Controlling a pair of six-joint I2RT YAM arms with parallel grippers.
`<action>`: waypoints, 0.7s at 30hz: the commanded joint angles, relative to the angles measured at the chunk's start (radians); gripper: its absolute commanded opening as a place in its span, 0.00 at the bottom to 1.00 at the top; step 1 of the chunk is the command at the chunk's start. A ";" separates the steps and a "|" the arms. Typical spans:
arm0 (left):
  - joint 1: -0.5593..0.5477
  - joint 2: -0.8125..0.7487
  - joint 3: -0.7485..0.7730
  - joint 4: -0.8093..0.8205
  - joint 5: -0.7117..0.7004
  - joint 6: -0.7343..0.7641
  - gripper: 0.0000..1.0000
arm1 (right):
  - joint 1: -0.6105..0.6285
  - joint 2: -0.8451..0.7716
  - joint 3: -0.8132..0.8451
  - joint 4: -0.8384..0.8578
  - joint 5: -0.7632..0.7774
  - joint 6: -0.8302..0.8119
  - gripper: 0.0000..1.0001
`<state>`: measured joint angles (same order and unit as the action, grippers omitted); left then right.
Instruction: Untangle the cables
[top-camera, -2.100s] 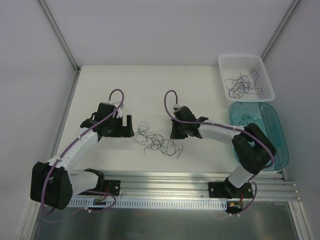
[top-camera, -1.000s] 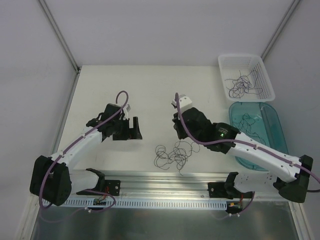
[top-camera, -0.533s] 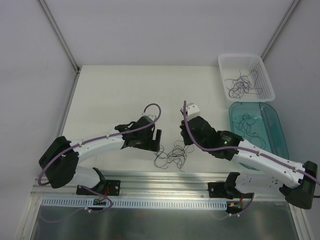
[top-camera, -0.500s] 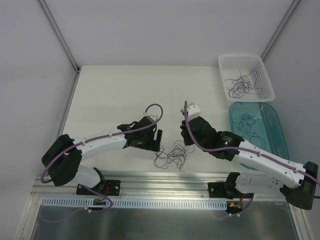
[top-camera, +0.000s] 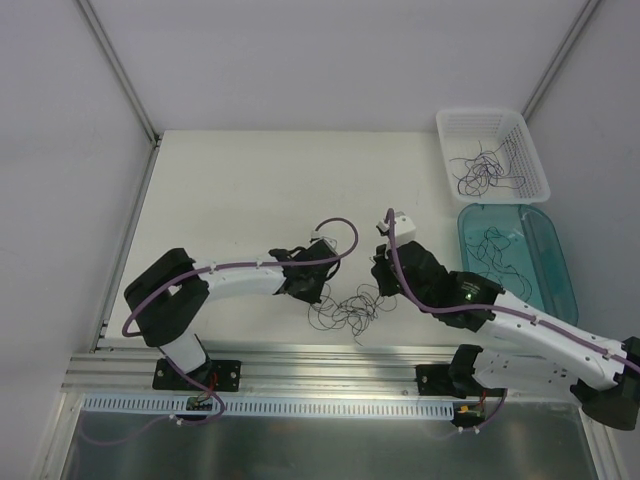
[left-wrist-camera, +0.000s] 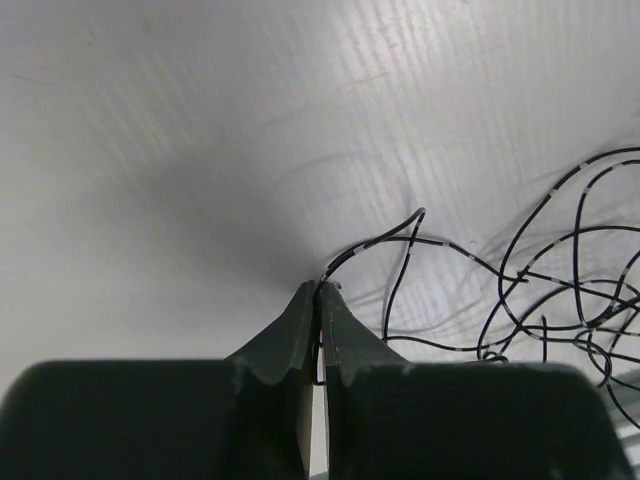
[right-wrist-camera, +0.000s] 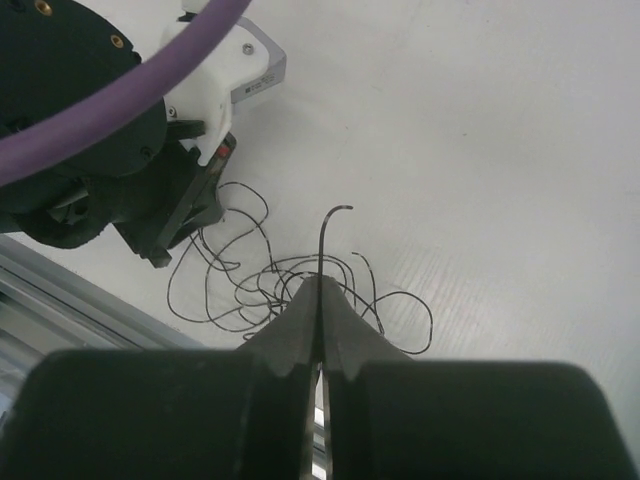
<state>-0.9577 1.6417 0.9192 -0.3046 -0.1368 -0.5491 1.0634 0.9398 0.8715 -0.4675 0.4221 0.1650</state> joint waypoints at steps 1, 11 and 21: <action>0.020 -0.043 0.009 -0.027 -0.109 0.060 0.00 | -0.005 -0.059 0.003 -0.034 0.056 0.019 0.01; 0.558 -0.181 0.022 -0.234 -0.218 0.114 0.00 | -0.013 -0.265 0.092 -0.356 0.277 0.022 0.01; 0.999 -0.234 0.152 -0.263 -0.195 0.202 0.00 | -0.016 -0.446 0.202 -0.487 0.360 0.022 0.01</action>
<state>-0.0368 1.4277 1.0332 -0.5285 -0.3264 -0.4080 1.0492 0.5259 1.0348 -0.8993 0.7380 0.1829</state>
